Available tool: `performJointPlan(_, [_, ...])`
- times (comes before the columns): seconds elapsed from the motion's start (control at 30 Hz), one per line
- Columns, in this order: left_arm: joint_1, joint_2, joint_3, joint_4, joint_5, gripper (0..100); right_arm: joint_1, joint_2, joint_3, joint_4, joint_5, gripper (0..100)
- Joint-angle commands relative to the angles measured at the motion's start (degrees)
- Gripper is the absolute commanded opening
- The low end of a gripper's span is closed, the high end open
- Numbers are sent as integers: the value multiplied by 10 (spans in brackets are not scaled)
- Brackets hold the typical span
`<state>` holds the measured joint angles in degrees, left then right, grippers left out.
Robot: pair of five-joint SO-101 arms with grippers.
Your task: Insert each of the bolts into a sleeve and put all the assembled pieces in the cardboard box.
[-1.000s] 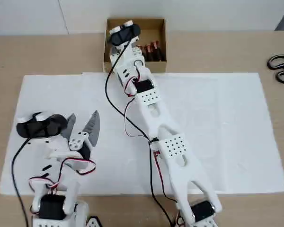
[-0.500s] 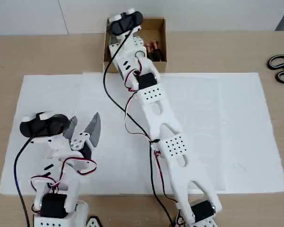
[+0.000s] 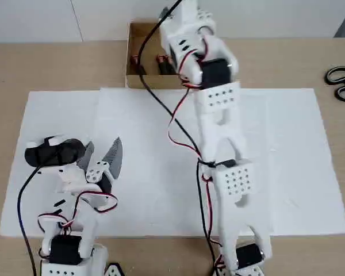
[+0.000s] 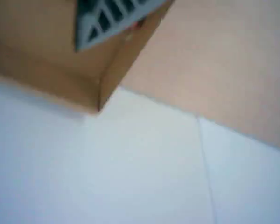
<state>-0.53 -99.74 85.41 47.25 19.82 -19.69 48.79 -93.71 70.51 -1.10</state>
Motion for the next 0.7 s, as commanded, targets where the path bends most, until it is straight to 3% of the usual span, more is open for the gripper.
performJointPlan(0.0, [0,-5,-3,3,-3,222,6,-131,-26,143,10,148])
performJointPlan(0.1, [0,-5,-3,3,-3,222,5,-201,-24,253,55,148])
performJointPlan(0.33, [3,-5,16,3,-4,222,26,-340,5,267,63,147])
performJointPlan(0.5, [-1,-5,28,3,-4,223,58,-480,187,267,62,147])
performJointPlan(0.67, [-1,-5,37,2,-4,223,72,-664,461,262,62,147])
